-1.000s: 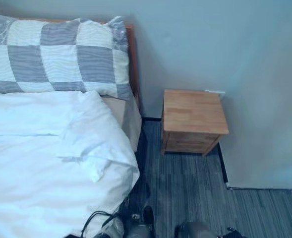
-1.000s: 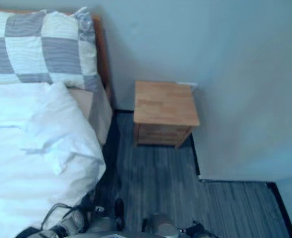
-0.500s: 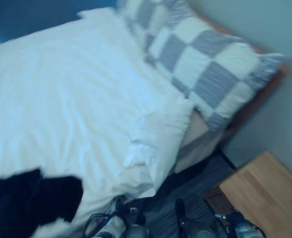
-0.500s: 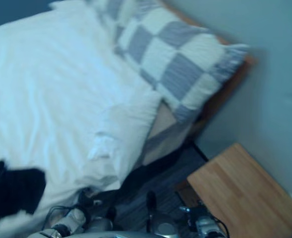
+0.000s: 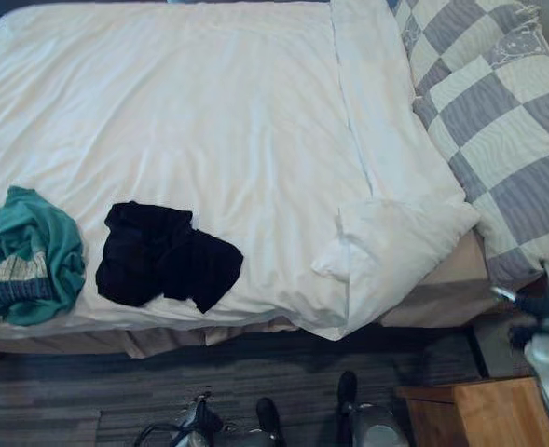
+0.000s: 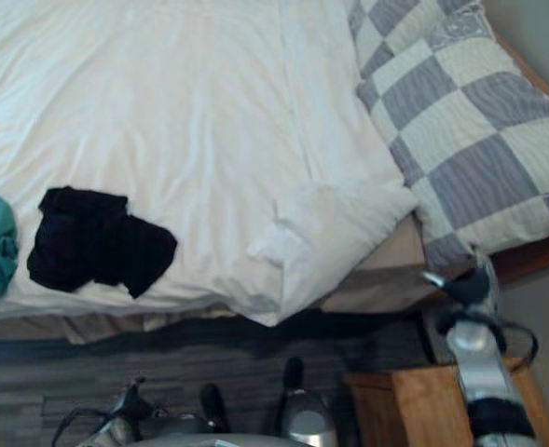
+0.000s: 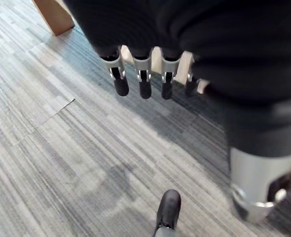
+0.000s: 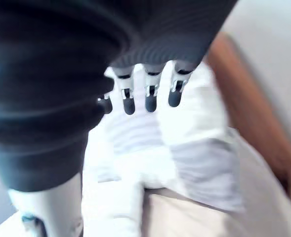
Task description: Tidy up the quilt and then pick up the clothes from the bed and put them into the laundry hamper.
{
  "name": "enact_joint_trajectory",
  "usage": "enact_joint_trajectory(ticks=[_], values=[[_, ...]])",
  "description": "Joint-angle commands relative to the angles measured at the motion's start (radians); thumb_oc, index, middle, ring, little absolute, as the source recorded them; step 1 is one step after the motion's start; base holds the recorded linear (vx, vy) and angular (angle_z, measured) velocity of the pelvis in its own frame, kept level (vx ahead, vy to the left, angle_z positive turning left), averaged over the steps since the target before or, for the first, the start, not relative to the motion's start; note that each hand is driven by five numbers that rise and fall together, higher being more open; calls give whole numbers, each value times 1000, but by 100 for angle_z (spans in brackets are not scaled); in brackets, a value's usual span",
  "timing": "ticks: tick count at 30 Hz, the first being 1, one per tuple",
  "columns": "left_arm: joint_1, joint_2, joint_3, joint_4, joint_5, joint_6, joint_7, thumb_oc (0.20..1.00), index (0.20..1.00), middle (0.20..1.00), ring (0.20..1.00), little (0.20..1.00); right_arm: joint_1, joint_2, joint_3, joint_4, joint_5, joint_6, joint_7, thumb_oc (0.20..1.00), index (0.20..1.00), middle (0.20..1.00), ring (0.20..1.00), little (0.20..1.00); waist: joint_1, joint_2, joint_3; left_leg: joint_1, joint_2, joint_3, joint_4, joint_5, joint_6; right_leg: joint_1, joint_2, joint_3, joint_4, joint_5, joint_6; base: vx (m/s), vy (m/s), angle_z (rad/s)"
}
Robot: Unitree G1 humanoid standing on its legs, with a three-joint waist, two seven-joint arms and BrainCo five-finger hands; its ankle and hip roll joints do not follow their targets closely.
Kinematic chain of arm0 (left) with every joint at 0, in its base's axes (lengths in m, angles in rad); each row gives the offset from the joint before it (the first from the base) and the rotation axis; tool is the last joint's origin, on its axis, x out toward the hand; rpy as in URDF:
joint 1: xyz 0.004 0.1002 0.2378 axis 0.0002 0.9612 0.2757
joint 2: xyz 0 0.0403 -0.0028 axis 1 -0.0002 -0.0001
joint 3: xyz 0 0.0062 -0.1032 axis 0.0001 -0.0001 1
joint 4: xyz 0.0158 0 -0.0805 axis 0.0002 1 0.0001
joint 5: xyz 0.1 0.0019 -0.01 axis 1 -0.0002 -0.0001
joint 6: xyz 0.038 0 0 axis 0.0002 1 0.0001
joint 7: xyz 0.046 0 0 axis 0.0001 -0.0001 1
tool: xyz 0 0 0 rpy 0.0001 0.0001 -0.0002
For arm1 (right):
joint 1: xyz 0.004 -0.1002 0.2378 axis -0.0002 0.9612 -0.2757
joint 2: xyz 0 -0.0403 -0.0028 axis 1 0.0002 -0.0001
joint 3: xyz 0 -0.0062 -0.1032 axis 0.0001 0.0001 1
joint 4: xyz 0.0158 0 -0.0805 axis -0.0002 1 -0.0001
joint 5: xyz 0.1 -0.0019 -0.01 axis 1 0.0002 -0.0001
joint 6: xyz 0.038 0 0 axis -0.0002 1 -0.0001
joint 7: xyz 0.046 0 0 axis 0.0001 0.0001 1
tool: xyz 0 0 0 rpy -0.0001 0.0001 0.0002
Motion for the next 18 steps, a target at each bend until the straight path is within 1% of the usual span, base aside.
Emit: enact_joint_trajectory(ticks=[1,2,3,4,6,7,8,9,10,11,12,13,14,15,18], values=[[-24,58,1,-7,35,-20,5,1000,1000,1000,1000,1000,-148,-31,35,-25,-91,-44,4,1000,1000,1000,1000,1000,45,-24,10,18,36,-13,56,-150,-57,56,-5,29,2,-118,55,16,-64,36],[-20,68,-2,-12,33,-25,8,1000,1000,1000,1000,1000,-244,-38,120,-62,-105,-51,41,1000,1000,1000,1000,1000,79,-33,4,24,28,-19,62,-159,-57,86,-31,19,-49,-107,59,-2,-53,23],[-21,69,1,-12,34,-25,8,1000,1000,1000,1000,1000,-249,-38,123,-60,-105,-51,41,1000,1000,1000,1000,1000,77,-34,3,20,29,-18,62,-155,-57,83,-31,20,-54,-101,58,-3,-116,18],[-19,70,-1,-13,21,-27,13,1000,1000,1000,1000,1000,-322,-26,192,-59,-102,-49,65,1000,1000,1000,1000,1000,105,-37,1,12,27,-19,72,-151,-61,93,-37,9,-87,-94,58,-18,-105,1],[-14,67,-2,-17,14,-27,16,1000,1000,1000,1000,1000,-391,-11,273,-28,-110,-41,101,1000,1000,1000,1000,1000,122,-33,3,4,28,-27,69,-138,-68,104,-33,-1,-119,-87,55,-2,-106,-4],[-14,67,1,-17,14,-27,16,1000,1000,1000,1000,1000,-397,-10,278,-24,-109,-42,100,1000,1000,1000,1000,1000,118,-32,3,4,28,-29,68,-137,-69,106,-33,-2,-122,-86,54,-8,-107,38],[-14,61,-18,-23,13,-29,20,1000,1000,1000,1000,1000,-453,7,351,47,-128,-26,122,1000,1000,1000,1000,1000,129,-24,15,-6,30,-43,62,-125,-76,108,-29,-12,-132,-85,49,-8,-73,43],[-15,60,-16,-23,13,-29,20,1000,1000,1000,1000,1000,-460,8,355,53,-127,-28,120,1000,1000,1000,1000,1000,125,-23,15,-7,30,-45,61,-124,-76,108,-29,-14,-132,-85,48,-77,-127,43],[-31,56,-47,-30,10,-33,30,1000,1000,1000,1000,1000,-517,28,417,161,-138,-11,121,1000,1000,1000,1000,1000,135,-12,34,-33,34,-59,63,-113,-82,94,-25,-20,-128,-85,44,-110,-87,23],[-43,51,-62,-36,5,-36,35,1000,1000,1000,1000,1000,-539,52,442,247,-130,-5,120,457,457,457,457,457,133,-3,44,-54,36,-69,70,-108,-85,79,-22,-24,-122,-86,40,-145,-100,23],[-54,42,-78,-40,-1,-38,42,1000,1000,1000,1000,1000,-548,81,450,334,-103,3,117,200,200,200,200,200,133,4,52,-68,38,-77,78,-105,-87,68,-19,-26,-117,-89,34,-88,-57,34],[-60,32,-91,-39,-5,-39,40,1000,1000,1000,1000,1000,-551,118,453,448,-68,16,128,200,200,200,200,200,131,14,59,-72,42,-83,85,-108,-89,62,-14,-31,-108,-98,29,-51,-28,29],[-61,32,-90,-39,-5,-40,40,1000,1000,1000,1000,1000,-553,119,454,451,-68,15,128,200,200,200,200,200,130,13,57,-76,42,-82,85,-106,-89,58,-13,-30,-109,-95,29,-22,-25,24],[-61,27,-98,-36,-2,-39,40,1000,1000,1000,1000,1000,-539,138,452,501,-55,20,130,200,200,200,200,200,128,17,57,-79,45,-83,92,-106,-89,53,-11,-33,-102,-100,25,-17,-23,8],[-62,26,-100,-25,11,-34,35,1000,1000,1000,1000,1000,-479,164,422,565,-32,30,139,200,200,200,200,200,121,20,54,-77,49,-83,106,-110,-90,49,-3,-32,-82,-111,19,-8,-21,-1]])
